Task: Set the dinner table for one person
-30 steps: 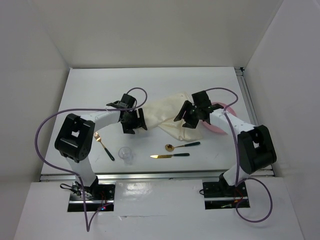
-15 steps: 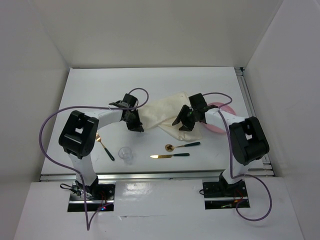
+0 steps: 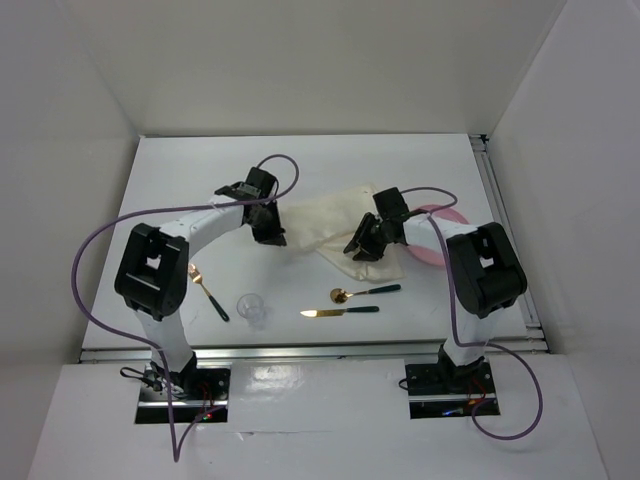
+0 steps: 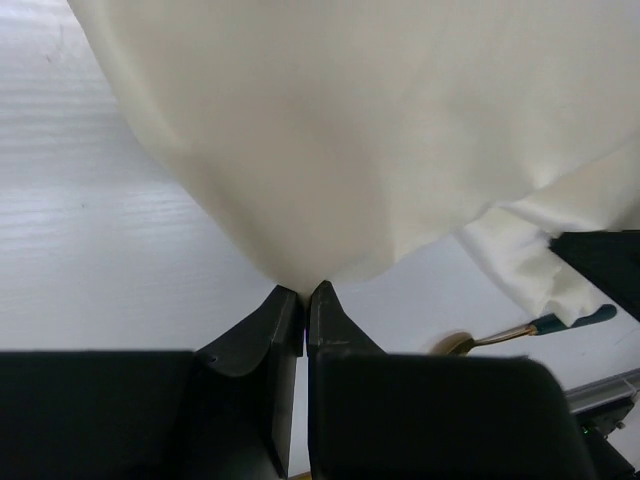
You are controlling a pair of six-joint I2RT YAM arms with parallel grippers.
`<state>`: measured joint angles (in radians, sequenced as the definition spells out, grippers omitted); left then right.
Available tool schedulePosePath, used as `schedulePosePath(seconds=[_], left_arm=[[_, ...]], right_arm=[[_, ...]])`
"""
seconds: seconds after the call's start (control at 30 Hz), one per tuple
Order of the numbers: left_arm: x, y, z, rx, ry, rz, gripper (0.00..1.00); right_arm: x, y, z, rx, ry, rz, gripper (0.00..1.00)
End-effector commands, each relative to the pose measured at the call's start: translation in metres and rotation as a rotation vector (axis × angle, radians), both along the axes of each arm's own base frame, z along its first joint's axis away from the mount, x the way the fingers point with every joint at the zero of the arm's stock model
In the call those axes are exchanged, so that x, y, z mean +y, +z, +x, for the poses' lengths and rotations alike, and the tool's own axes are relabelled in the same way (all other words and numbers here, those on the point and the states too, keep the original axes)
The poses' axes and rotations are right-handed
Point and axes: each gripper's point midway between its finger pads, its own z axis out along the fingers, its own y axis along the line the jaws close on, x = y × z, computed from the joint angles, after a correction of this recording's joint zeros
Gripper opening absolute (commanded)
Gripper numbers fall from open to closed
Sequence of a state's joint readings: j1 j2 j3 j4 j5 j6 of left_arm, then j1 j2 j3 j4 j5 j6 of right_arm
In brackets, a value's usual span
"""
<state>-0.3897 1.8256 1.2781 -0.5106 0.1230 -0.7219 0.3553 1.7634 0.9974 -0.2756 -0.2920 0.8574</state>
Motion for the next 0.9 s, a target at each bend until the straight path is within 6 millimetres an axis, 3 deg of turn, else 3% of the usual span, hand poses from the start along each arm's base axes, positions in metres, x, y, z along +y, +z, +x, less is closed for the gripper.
schedulePosePath(seconds=[0.0, 0.17, 0.27, 0.33, 0.5, 0.57, 0.63, 0.67, 0.7, 0.77, 0.8, 0.87], left_arm=[[0.007, 0.054, 0.020, -0.139, -0.008, 0.051, 0.00], [0.009, 0.070, 0.027, -0.171, -0.018, 0.068, 0.00], [0.005, 0.080, 0.032, -0.195, -0.030, 0.053, 0.00], [0.003, 0.084, 0.033, -0.201, -0.034, 0.042, 0.00], [0.001, 0.087, 0.036, -0.204, -0.034, 0.041, 0.00], [0.001, 0.087, 0.036, -0.204, -0.034, 0.041, 0.00], [0.001, 0.089, 0.036, -0.204, -0.033, 0.041, 0.00], [0.000, 0.093, 0.038, -0.212, -0.033, 0.038, 0.00], [0.001, 0.092, 0.036, -0.204, -0.033, 0.041, 0.00], [-0.002, 0.101, 0.039, -0.218, -0.038, 0.025, 0.00], [0.005, 0.098, 0.043, -0.204, -0.022, 0.016, 0.00], [0.006, 0.110, 0.052, -0.214, -0.020, -0.040, 0.00]], right_arm=[[0.007, 0.015, 0.028, -0.083, -0.017, 0.029, 0.46], [0.009, 0.021, 0.033, -0.087, -0.030, 0.059, 0.33], [0.009, 0.029, 0.034, -0.106, -0.029, 0.066, 0.33], [0.007, 0.030, 0.037, -0.110, -0.040, 0.051, 0.51], [0.007, 0.032, 0.038, -0.109, -0.040, 0.051, 0.52], [0.009, 0.035, 0.042, -0.129, -0.040, 0.058, 0.47], [0.010, 0.032, 0.042, -0.120, -0.042, 0.068, 0.31], [0.010, 0.032, 0.042, -0.120, -0.042, 0.069, 0.10], [0.010, 0.032, 0.042, -0.120, -0.042, 0.069, 0.00], [0.009, 0.037, 0.048, -0.140, -0.045, 0.051, 0.00], [0.009, 0.047, 0.049, -0.164, -0.045, 0.060, 0.00], [0.003, 0.061, 0.053, -0.214, -0.042, 0.051, 0.00]])
